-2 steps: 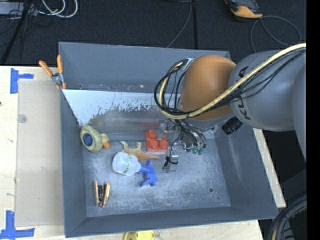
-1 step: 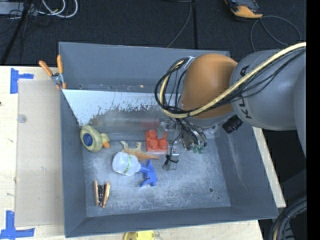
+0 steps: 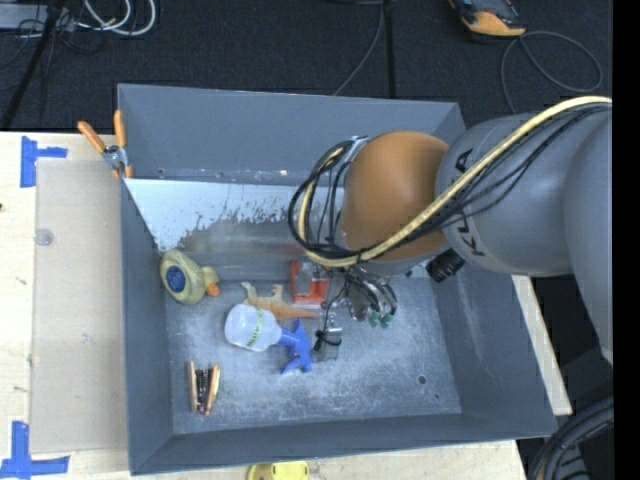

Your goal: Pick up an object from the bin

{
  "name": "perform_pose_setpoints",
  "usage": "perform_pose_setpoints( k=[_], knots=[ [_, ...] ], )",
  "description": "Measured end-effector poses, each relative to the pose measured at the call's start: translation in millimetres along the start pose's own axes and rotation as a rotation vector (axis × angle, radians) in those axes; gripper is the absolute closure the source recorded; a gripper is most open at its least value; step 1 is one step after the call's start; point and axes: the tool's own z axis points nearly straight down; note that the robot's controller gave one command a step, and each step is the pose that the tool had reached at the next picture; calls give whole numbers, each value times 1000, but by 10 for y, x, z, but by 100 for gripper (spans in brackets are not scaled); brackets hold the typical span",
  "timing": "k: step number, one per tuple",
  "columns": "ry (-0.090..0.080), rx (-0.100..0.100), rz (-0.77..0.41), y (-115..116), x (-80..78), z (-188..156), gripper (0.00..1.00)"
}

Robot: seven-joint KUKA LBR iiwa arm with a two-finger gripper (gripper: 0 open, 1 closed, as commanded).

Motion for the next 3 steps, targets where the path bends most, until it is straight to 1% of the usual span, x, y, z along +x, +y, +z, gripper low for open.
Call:
perform_pose_setpoints(
  k=[1, 2, 3],
  knots=[
    [4, -4, -173, 186, -15, 234, 0],
    [2, -1, -252, 455, -131, 799, 100],
    [2, -1, -251, 453, -131, 799, 100]
  ],
)
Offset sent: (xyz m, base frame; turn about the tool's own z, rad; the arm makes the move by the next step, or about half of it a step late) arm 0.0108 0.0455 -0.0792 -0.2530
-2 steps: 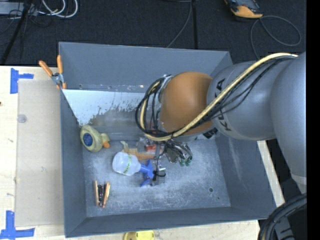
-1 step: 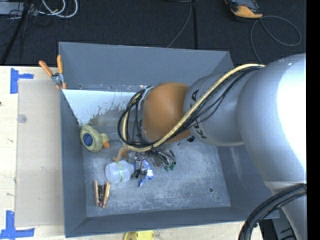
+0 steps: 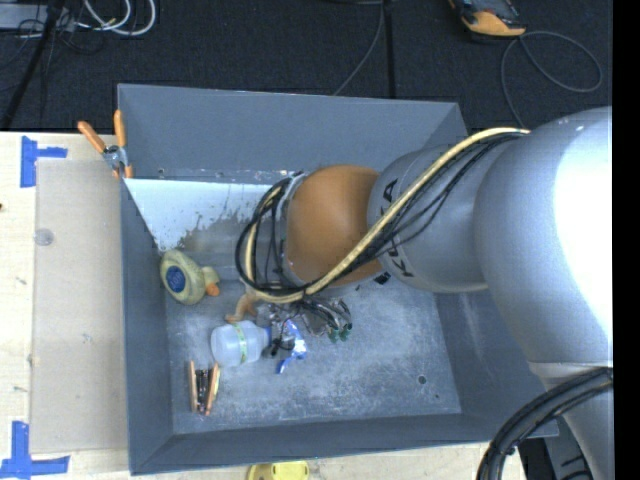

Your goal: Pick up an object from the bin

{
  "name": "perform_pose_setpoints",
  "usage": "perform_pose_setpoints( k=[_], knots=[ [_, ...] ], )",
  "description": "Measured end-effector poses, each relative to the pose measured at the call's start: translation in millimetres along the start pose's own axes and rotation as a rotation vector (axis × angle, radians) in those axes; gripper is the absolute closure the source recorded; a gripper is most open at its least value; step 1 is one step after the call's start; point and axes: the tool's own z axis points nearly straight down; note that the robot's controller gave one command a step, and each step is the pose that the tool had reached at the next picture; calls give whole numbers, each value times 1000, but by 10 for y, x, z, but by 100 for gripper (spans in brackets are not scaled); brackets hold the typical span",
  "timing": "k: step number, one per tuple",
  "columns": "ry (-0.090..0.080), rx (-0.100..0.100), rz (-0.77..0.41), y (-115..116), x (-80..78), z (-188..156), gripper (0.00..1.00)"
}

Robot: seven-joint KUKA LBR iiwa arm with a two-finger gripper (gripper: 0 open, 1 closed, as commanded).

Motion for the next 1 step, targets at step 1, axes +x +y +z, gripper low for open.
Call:
perform_pose_setpoints(
  k=[1],
  knots=[
    [-7, 0, 13, -11, 28, -1614, 100]
  ],
)
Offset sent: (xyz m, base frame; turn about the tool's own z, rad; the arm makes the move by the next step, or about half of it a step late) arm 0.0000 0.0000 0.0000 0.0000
